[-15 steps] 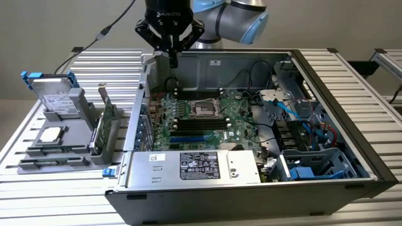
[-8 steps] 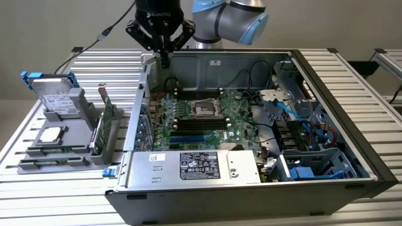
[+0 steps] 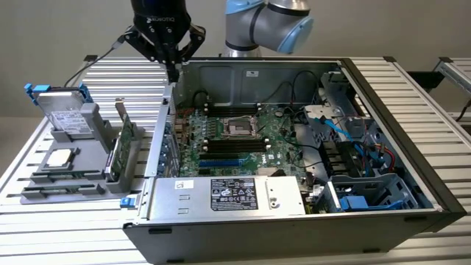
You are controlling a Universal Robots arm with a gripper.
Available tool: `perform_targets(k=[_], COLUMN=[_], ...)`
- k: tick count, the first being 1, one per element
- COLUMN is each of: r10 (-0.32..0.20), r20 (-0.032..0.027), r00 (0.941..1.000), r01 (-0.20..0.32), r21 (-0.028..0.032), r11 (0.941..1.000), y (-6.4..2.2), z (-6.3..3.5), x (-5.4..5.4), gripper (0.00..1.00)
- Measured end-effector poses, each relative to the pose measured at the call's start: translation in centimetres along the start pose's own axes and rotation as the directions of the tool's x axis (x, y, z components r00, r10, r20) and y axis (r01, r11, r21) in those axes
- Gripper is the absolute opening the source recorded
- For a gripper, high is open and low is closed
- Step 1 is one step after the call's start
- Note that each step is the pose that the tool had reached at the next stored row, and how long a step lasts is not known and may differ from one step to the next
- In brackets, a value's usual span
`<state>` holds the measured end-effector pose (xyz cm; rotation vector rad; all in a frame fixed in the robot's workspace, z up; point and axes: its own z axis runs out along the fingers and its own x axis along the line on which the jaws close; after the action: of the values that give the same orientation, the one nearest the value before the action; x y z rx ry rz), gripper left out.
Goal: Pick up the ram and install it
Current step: 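Reach for the ram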
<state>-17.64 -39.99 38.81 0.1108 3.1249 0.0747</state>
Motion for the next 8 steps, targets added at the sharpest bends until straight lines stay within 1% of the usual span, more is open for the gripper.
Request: perform_targets(k=[1, 4, 8], r10=[0.000, 0.001, 0.001], r20=[-0.0022, -0.0152, -0.0269], r00=[1.0000, 0.9999, 0.9996], r01=[0.000, -0.001, -0.001], r21=[0.0001, 0.0011, 0.0019], r11=[1.0000, 1.0000, 1.0000], y=[-0.04, -0.17, -0.37], z=[0.12, 0.44, 0.90], x=[0.5, 1.8, 3.6], gripper=[0.10, 0.10, 0.10])
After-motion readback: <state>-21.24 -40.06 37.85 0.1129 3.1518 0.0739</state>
